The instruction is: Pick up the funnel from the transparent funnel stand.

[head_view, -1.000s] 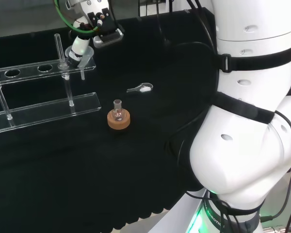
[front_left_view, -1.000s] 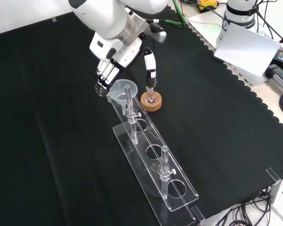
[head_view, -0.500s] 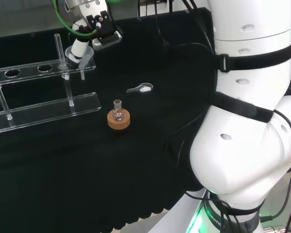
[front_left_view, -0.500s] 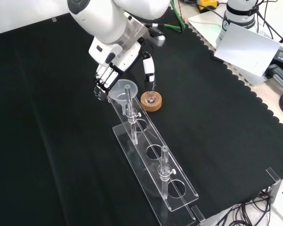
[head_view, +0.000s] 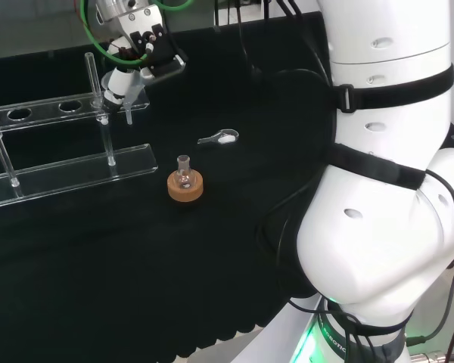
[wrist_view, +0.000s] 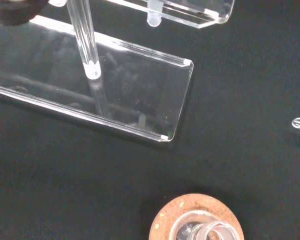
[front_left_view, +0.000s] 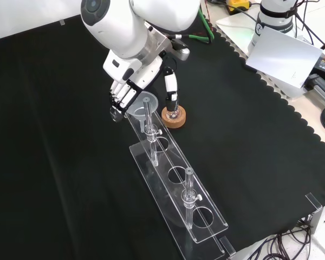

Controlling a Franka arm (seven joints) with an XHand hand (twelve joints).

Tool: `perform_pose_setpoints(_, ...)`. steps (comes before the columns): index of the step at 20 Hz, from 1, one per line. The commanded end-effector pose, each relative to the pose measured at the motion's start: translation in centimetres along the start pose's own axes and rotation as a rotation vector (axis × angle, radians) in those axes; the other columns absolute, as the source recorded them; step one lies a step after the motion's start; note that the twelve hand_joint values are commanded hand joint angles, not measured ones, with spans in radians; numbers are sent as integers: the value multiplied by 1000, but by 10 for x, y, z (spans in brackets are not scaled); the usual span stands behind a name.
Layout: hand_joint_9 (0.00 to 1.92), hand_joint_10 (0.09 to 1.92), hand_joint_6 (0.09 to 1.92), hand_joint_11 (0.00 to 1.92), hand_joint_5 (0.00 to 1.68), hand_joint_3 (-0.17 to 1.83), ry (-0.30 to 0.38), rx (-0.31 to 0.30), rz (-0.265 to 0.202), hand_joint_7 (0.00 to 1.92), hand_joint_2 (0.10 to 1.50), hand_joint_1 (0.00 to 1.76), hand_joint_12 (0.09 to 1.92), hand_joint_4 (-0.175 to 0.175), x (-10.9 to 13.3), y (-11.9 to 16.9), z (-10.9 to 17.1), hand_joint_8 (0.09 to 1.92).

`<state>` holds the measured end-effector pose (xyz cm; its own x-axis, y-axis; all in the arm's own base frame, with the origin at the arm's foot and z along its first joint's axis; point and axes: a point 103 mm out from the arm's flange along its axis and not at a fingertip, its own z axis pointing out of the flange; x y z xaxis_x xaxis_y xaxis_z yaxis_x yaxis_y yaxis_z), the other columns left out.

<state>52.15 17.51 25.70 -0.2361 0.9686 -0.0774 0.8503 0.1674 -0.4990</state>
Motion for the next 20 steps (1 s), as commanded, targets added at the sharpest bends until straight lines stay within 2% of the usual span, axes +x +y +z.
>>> perform_pose_setpoints(1, 250, 863, 87, 327, 122, 204, -11, -17, 10, 0, 693, 683, 1479, -81, 1, 1, 1, 621)
perform_pose_setpoints(7, 366, 781, 87, 359, 192, 251, -35, -29, 19, 33, 682, 703, 1461, -83, 0, 0, 0, 713)
perform_pose_setpoints(15, 514, 692, 87, 365, 282, 317, -77, -20, 33, 140, 667, 723, 1454, -83, 1, 3, 2, 734)
perform_pose_setpoints(20, 569, 650, 87, 371, 361, 356, -116, -51, 34, 195, 665, 732, 1445, -77, 2, 3, 0, 729)
